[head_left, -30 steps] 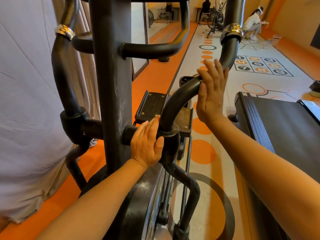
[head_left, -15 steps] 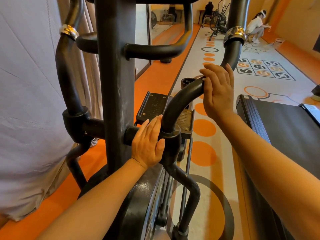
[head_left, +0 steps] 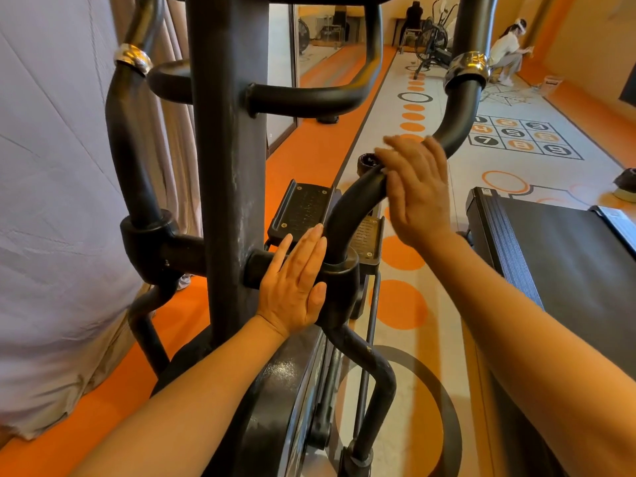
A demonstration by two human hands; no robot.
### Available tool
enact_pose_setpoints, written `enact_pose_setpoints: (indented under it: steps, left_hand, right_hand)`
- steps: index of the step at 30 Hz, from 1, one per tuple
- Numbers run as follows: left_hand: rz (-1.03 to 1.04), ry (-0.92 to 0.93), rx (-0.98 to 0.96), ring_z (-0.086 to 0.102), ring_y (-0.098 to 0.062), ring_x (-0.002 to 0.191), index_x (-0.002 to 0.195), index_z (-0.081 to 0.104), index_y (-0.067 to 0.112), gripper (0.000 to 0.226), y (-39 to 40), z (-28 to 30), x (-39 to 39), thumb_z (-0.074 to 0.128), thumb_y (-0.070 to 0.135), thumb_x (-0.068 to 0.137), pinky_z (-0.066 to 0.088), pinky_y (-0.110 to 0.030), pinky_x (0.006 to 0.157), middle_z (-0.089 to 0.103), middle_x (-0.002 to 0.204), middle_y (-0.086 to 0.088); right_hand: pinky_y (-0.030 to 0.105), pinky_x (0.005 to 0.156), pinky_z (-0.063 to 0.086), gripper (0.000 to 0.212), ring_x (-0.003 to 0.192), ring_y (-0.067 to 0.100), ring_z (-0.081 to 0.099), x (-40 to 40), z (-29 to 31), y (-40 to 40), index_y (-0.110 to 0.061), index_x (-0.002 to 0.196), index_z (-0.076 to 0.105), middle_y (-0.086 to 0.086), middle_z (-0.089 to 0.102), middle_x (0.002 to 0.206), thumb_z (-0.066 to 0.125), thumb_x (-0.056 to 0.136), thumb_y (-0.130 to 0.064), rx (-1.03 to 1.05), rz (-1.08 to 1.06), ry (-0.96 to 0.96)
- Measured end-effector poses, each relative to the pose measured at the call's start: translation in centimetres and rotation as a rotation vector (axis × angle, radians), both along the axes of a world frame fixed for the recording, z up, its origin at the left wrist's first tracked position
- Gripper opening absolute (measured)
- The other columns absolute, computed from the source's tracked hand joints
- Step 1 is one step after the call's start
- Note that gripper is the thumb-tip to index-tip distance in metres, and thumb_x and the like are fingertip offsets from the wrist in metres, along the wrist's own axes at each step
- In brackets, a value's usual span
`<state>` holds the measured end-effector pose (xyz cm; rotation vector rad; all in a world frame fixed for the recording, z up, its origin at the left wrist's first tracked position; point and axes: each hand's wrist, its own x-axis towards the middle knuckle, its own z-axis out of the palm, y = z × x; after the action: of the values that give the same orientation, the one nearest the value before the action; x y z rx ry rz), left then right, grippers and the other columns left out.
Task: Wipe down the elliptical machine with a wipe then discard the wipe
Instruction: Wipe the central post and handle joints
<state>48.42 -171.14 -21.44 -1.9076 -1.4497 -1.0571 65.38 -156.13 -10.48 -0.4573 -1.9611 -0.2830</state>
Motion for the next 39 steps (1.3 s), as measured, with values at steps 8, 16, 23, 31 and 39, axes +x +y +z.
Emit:
enact_pose_setpoints:
  steps: [8, 16, 23, 31, 39]
  left_hand:
    - [-0.005, -0.02, -0.004, 0.016, -0.013, 0.151, 0.158, 0.003, 0.019, 0.057, -0.1, 0.2, 0.1, 0.014, 0.038, 0.106, 0.018, -0.041, 0.123, 0.002, 0.166, 0.008]
    - [0.03, -0.05, -0.082, 0.02, -0.019, 0.15, 0.154, 0.015, 0.005, 0.059, -0.4, 0.3, 0.4, 0.013, 0.039, 0.106, 0.024, -0.044, 0.121, 0.024, 0.16, -0.014]
    - [0.079, -0.065, -0.229, 0.014, -0.02, 0.149, 0.15, 0.016, -0.003, 0.065, -1.5, 1.0, 0.5, 0.014, 0.044, 0.106, 0.011, -0.032, 0.124, 0.025, 0.157, -0.024]
    - [0.011, -0.13, -0.374, 0.011, -0.02, 0.152, 0.154, 0.014, 0.001, 0.067, -4.0, 0.5, -0.8, 0.031, 0.041, 0.104, 0.005, -0.032, 0.125, 0.016, 0.163, -0.014]
    - [-0.09, -0.087, -0.448, 0.016, -0.019, 0.152, 0.154, 0.022, 0.005, 0.058, -7.7, -1.0, -4.1, 0.038, 0.023, 0.101, 0.012, -0.036, 0.124, 0.021, 0.162, -0.01]
  right_hand:
    - [0.06, 0.116, 0.015, 0.038, 0.139, 0.026, 0.036, -0.5, 0.5, 0.7, -0.01, 0.119, 0.06, 0.01, 0.055, 0.134, 0.028, 0.104, -0.022, -0.281, -0.067, 0.322]
    - [0.06, 0.117, 0.012, 0.038, 0.137, 0.027, 0.039, -1.8, -0.7, -4.0, -0.008, 0.118, 0.065, 0.009, 0.062, 0.123, 0.033, 0.103, -0.022, -0.119, -0.04, 0.042]
    - [0.041, 0.122, 0.001, 0.029, 0.135, 0.028, 0.035, -2.7, -1.2, -6.5, -0.005, 0.116, 0.064, 0.014, 0.062, 0.124, 0.044, 0.101, -0.019, -0.065, -0.03, -0.106]
    - [0.035, 0.121, -0.006, 0.037, 0.14, 0.035, 0.03, -2.7, -1.3, -8.5, -0.002, 0.122, 0.059, 0.017, 0.055, 0.134, 0.068, 0.086, -0.001, -0.14, -0.022, -0.226]
    - [0.035, 0.121, -0.008, 0.042, 0.14, 0.035, 0.029, -3.1, -3.0, -11.9, -0.001, 0.126, 0.057, 0.018, 0.054, 0.136, 0.064, 0.085, 0.01, -0.228, 0.057, -0.304]
